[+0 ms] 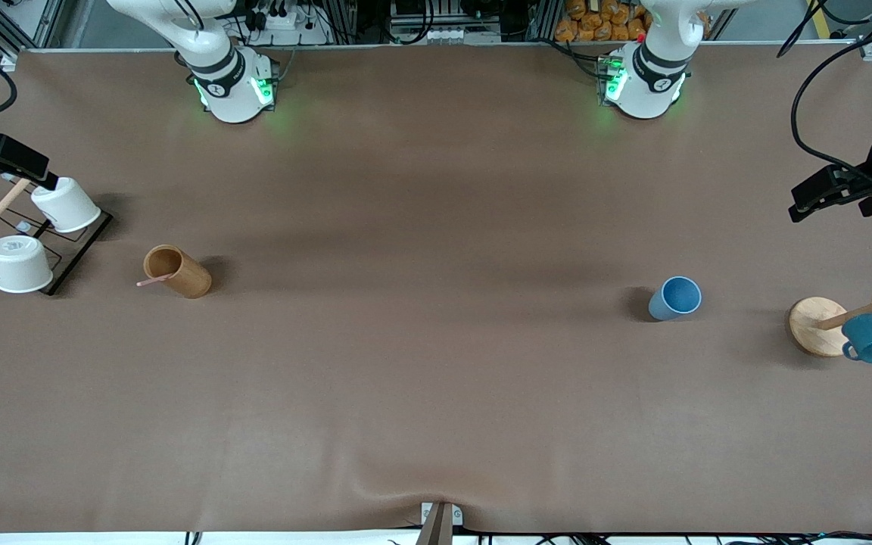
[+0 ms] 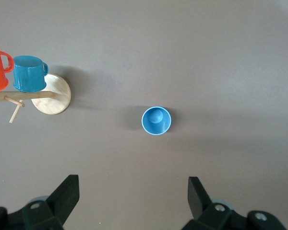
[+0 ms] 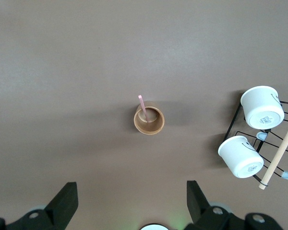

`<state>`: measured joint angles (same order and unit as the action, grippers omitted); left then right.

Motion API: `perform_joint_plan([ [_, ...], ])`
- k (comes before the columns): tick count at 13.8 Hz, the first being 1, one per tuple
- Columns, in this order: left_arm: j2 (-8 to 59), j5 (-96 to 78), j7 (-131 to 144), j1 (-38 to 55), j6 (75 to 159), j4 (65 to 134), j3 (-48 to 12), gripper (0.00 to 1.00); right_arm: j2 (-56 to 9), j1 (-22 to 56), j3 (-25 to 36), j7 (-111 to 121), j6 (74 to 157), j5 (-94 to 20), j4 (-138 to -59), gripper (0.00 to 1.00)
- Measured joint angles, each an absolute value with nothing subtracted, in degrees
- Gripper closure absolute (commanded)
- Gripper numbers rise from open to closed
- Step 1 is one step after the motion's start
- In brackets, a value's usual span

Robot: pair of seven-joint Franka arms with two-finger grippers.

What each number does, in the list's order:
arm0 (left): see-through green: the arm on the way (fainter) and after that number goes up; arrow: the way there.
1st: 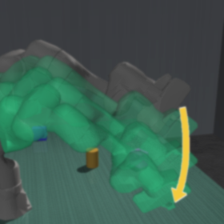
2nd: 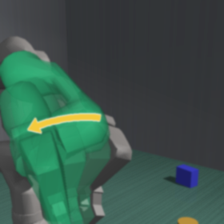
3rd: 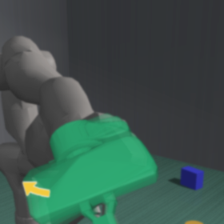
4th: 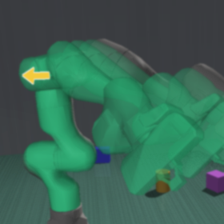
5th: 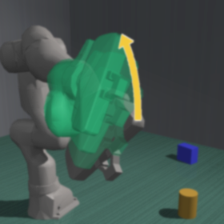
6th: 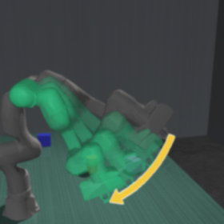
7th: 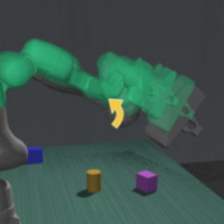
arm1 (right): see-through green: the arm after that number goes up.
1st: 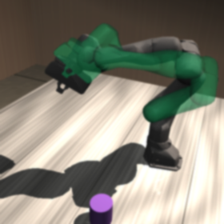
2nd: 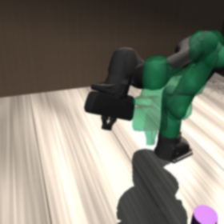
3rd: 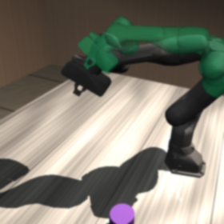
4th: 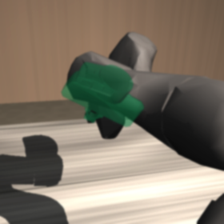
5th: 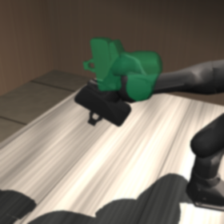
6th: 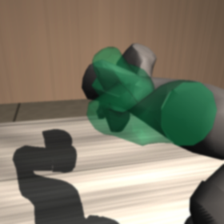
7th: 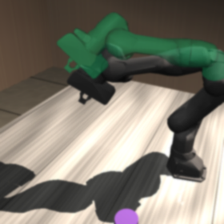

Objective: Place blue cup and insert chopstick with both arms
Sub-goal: 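Reach the right gripper to the chopstick while the left gripper reaches the cup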

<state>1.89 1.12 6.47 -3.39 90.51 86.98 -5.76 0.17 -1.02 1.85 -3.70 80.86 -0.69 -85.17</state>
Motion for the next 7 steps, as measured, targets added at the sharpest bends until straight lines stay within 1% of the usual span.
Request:
perform_joint_plan([
  [7, 1.9, 1.1, 6.3, -3.3, 89.7, 87.0, -5.6, 0.00, -0.2, -1.0, 1.8, -3.7, 80.9, -0.7, -85.3, 0.00],
])
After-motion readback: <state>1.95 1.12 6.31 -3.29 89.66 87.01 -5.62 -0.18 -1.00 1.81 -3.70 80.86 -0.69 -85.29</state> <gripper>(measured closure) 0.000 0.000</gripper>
